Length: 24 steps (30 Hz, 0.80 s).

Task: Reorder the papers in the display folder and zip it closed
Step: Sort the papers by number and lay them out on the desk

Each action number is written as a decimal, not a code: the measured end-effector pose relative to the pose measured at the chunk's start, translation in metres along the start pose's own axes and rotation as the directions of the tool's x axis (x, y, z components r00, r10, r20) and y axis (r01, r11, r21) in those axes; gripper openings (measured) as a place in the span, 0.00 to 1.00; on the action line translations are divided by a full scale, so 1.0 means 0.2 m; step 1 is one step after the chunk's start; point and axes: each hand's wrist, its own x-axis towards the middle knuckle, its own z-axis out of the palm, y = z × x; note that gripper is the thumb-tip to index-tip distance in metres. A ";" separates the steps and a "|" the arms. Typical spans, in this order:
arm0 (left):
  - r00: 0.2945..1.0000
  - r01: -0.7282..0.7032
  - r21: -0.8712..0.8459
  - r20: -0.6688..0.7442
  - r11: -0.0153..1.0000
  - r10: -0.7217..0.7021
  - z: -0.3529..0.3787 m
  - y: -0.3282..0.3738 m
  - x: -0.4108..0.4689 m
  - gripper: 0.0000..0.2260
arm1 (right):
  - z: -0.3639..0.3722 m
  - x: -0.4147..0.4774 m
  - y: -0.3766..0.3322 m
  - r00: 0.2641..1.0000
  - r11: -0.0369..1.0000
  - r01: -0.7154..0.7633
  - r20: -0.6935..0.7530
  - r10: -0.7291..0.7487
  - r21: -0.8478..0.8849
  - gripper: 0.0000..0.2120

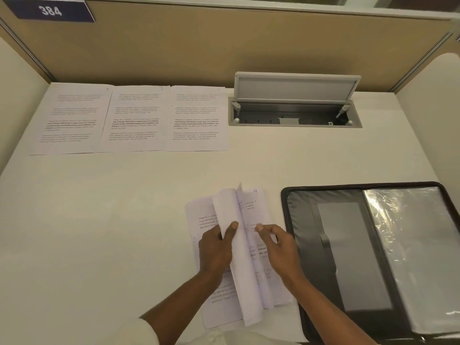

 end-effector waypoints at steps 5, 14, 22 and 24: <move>1.000 0.014 -0.025 0.012 1.000 -0.013 -0.01 -0.02 0.01 0.19 | -0.02 0.04 0.00 0.995 0.986 -0.097 0.007 0.097 0.139 0.36; 0.999 0.000 -0.060 0.034 0.998 0.002 -0.04 -0.04 0.02 0.14 | -0.08 0.09 0.01 0.988 0.983 -0.155 -0.014 0.157 0.097 0.10; 0.997 -0.028 -0.094 0.066 0.995 0.034 -0.02 -0.04 0.00 0.13 | -0.05 0.06 0.06 1.000 0.999 0.005 -0.014 -0.005 -0.034 0.22; 0.999 -0.031 -0.075 0.037 0.997 0.034 -0.01 -0.04 0.01 0.13 | -0.04 0.05 0.06 0.995 0.989 0.097 -0.022 -0.100 -0.109 0.27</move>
